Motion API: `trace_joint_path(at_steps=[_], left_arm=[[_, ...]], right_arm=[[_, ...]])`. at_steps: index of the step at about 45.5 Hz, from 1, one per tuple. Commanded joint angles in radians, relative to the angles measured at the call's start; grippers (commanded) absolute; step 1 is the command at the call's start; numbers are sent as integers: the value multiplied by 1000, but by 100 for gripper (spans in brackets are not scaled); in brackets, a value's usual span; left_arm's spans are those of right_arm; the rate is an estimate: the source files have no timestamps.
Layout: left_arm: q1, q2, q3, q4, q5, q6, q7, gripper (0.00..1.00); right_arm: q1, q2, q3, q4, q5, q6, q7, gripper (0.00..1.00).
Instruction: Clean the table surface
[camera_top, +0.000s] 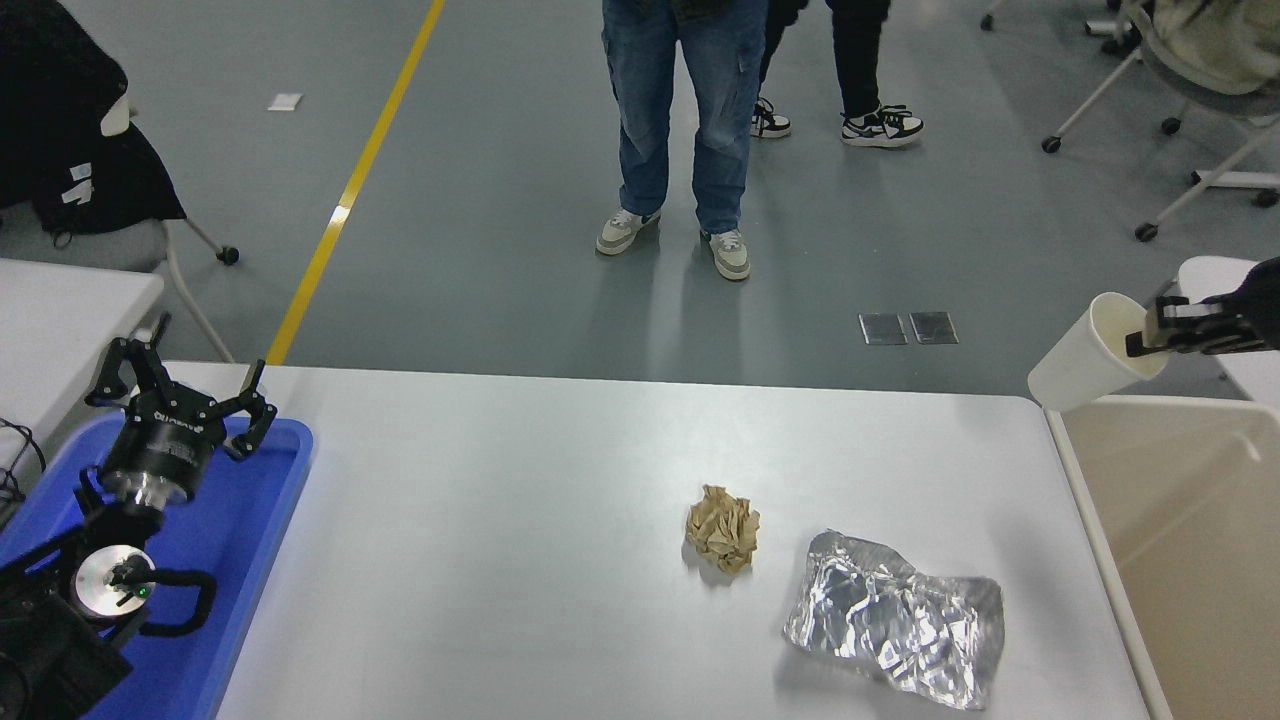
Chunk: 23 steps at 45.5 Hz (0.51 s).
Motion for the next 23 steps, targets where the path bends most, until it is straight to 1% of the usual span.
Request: trace_joint_path(at_steps=[1,9,17,20,23], left_arm=[[0,0,0,0,0,0,0,100],[1,0,0,0,0,0,0,100],[0,0,0,0,0,0,0,100],[0,0,0,0,0,0,0,100],[0,0,0,0,0,0,0,100]], right_arm=[[-243,7,10,-297,173,-2,-1,0],[-373,50,12,-438,240,-4,-8,0],[-438,66,10,-518,270,-5,-24,0],[-455,73,10,-544,270,-7,-50,0],[-475,78,13,-562,276,-7,-106,0]])
